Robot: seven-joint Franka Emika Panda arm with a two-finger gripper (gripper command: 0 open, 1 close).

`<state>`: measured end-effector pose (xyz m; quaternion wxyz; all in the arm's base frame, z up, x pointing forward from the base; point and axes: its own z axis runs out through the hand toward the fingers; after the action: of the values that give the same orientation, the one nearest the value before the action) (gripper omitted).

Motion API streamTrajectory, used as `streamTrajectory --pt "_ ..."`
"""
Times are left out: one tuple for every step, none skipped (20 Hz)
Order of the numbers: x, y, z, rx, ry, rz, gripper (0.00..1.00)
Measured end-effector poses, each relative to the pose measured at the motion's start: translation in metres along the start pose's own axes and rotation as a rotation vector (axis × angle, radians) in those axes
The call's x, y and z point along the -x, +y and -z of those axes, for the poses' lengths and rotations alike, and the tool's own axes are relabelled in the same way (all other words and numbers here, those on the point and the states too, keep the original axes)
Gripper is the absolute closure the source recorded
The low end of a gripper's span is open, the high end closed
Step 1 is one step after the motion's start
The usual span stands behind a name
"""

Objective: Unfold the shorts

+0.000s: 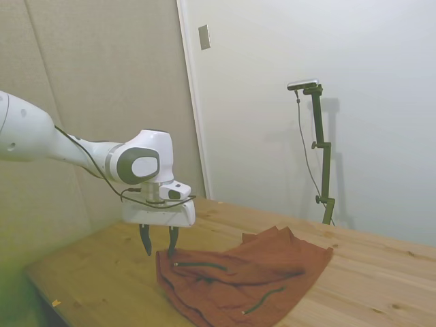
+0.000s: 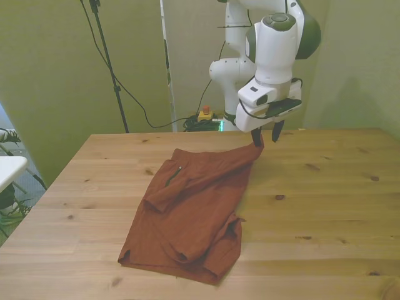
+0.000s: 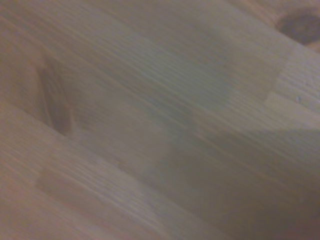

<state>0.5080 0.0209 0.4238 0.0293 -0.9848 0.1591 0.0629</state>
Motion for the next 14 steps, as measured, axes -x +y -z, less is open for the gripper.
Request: streamTrajectory --pt "-0.001 -0.007 0.001 -0.014 -0.002 -0.002 0.0" --pt "-0.001 -0.014 0.001 -0.027 -0.004 -0.007 0.0" --pt "-0.002 -0.022 0.001 -0.046 -0.005 -0.019 0.0" --pt "-0.005 -0.028 0.001 -0.06 0.002 -0.039 0.0" --pt "-0.009 -0.034 0.0 -0.071 0.024 -0.074 0.0" --pt "-0.015 -0.038 -0.001 -0.083 0.053 -0.119 0.0" --pt "-0.021 -0.04 -0.004 -0.094 0.078 -0.163 0.0" --pt "-0.029 -0.039 -0.004 -0.102 0.101 -0.206 0.0" --pt "-0.036 -0.034 -0.001 -0.11 0.12 -0.25 0.0" --pt "-0.044 -0.025 0.007 -0.118 0.138 -0.293 0.0" --pt "-0.052 -0.012 0.02 -0.127 0.162 -0.337 0.0" --pt "-0.059 0.005 0.035 -0.135 0.188 -0.382 0.0" --pt "-0.065 0.026 0.05 -0.138 0.218 -0.427 0.0" --pt "-0.072 0.051 0.059 -0.136 0.242 -0.474 0.0"
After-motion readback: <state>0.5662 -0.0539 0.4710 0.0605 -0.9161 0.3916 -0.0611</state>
